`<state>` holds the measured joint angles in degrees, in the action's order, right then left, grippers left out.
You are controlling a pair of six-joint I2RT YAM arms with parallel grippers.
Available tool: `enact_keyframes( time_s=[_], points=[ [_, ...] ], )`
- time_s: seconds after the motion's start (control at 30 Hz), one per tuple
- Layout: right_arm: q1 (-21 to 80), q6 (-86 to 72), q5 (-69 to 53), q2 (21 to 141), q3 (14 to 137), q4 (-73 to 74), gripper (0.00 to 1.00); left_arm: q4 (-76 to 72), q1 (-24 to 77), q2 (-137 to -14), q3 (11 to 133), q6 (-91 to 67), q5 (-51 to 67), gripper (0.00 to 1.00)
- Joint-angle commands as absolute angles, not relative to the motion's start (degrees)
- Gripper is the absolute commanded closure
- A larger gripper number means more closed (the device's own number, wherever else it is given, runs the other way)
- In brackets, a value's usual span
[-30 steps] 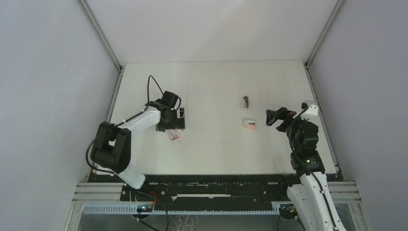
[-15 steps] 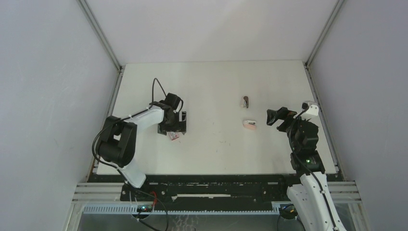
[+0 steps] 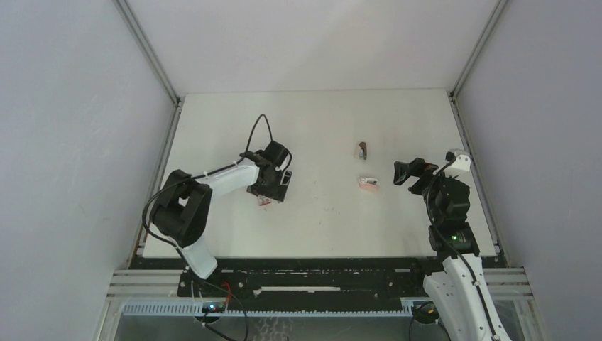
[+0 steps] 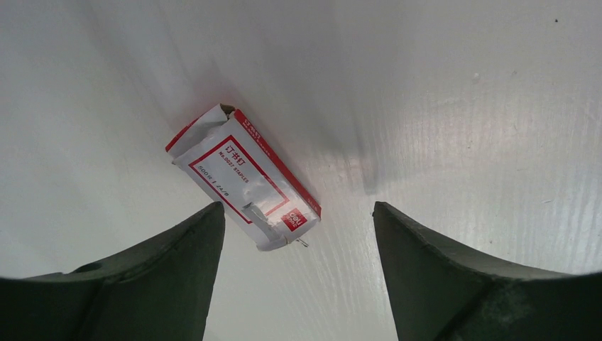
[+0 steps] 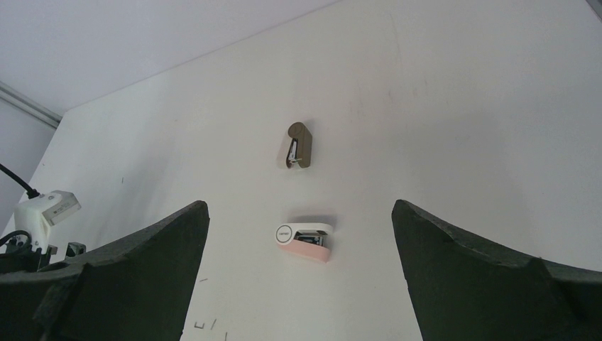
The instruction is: Load the staples into the stapler
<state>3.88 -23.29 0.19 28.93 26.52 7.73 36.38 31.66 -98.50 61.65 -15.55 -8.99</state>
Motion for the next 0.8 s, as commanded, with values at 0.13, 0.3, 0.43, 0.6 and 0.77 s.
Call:
enact_keyframes(
  time_s=[0.13,0.3,0.43,0.6,0.77],
  points=[
    [3.8,-22.33,1.14,28.36,26.89,7.29,0.0,37.85,33.04,-99.75,65.51,-12.61,-14.53,0.34],
    [3.85,-22.16,1.29,28.34,26.89,7.39,0.0,37.79,34.6,-100.68,66.13,-10.64,-14.82,0.43],
    [3.81,-21.95,1.28,28.38,26.89,7.38,0.0,36.46,37.65,-99.74,65.41,-6.82,-14.56,0.43],
    [3.84,-21.81,1.35,28.5,26.9,7.38,0.0,35.39,41.49,-97.81,63.83,-4.06,-18.09,0.43],
    [3.84,-21.54,1.32,28.5,26.89,7.45,0.0,35.52,41.25,-95.09,64.47,-13.2,-22.02,0.4]
  ],
)
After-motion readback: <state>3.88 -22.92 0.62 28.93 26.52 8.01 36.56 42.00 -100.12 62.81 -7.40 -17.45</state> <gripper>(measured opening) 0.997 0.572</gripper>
